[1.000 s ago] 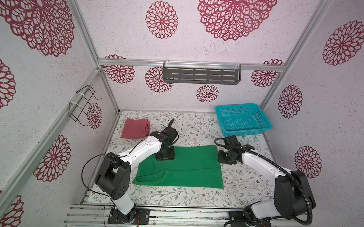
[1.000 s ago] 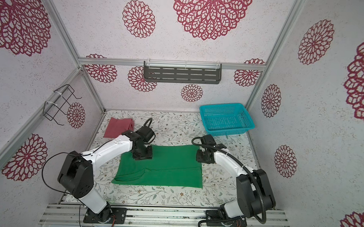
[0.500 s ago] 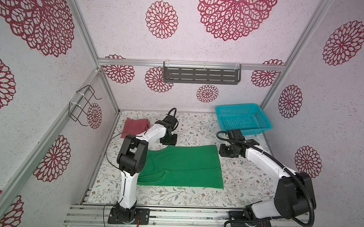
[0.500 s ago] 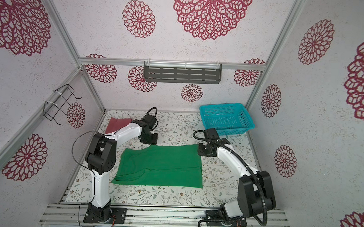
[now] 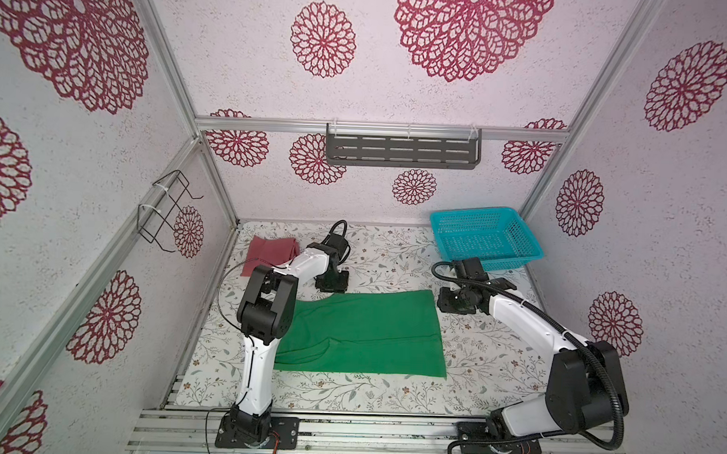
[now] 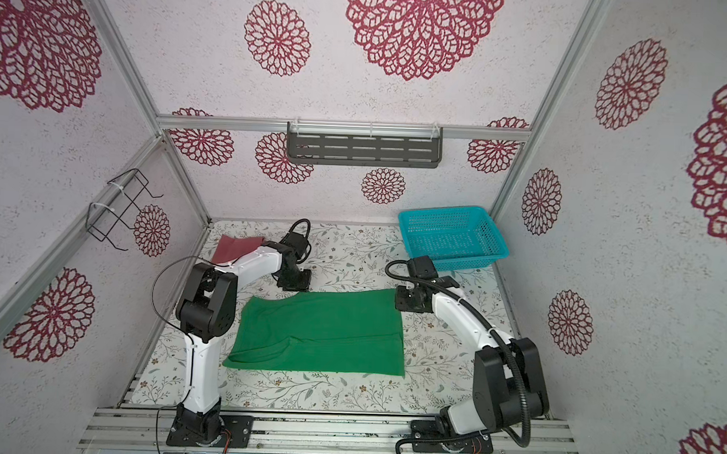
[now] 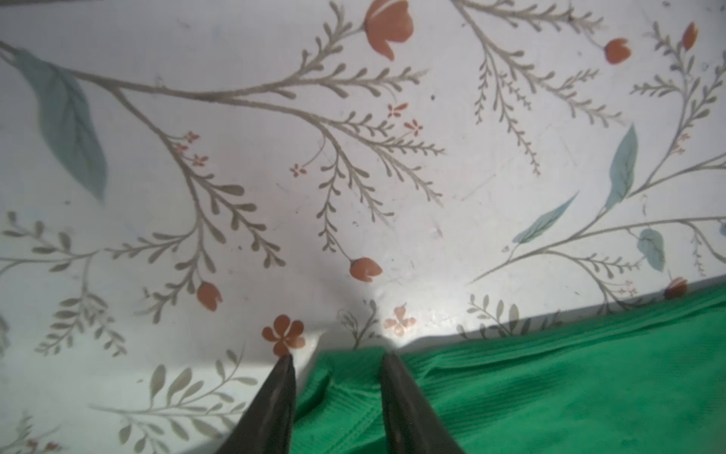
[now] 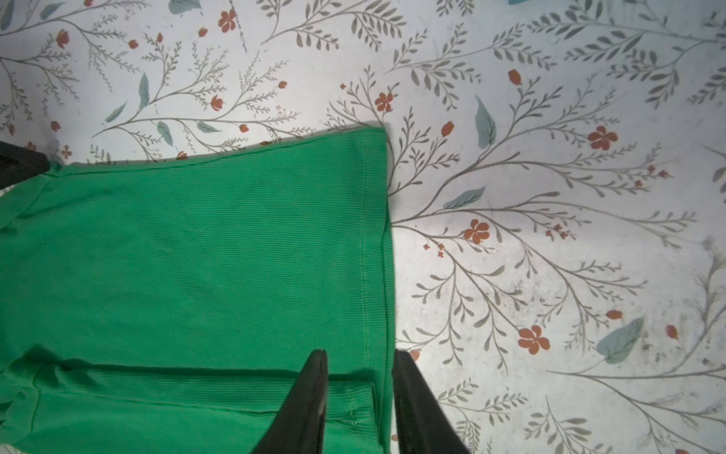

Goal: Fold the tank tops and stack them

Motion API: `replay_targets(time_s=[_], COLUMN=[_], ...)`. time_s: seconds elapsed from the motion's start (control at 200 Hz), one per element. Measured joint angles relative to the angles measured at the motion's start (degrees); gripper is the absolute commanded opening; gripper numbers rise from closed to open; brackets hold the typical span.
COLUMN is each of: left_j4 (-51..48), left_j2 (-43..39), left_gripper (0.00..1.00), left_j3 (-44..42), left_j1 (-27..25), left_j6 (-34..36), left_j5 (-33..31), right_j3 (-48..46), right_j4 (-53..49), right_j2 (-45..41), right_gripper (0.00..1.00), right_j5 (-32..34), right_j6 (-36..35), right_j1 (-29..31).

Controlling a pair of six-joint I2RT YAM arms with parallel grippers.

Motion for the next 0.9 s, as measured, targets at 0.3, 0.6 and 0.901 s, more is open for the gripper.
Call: replay_targets(time_s=[0.3, 0.6, 0.901], left_j4=[0.79, 0.68, 0.66], left_j2=[0.48, 0.48, 0.48], left_gripper=[0.10, 0.00, 0.00], left_j3=[0.33, 0.50, 0.50], left_j1=[0.00, 0.00, 0.00], left_j6=[-0.26, 0.09, 0.15], left_j5=[1.70, 1.81, 1.88], right_j3=[5.64, 13.51, 15.85], right_j4=[4.37, 7.04, 8.02], right_j2=[10.60, 22.03, 28.30], right_gripper=[0.42, 0.40, 0.34], right_j5=[0.94, 1.01, -0.15], right_j6=[-4.46, -9.25, -10.88], right_j1=[-1.29, -1.55, -1.55])
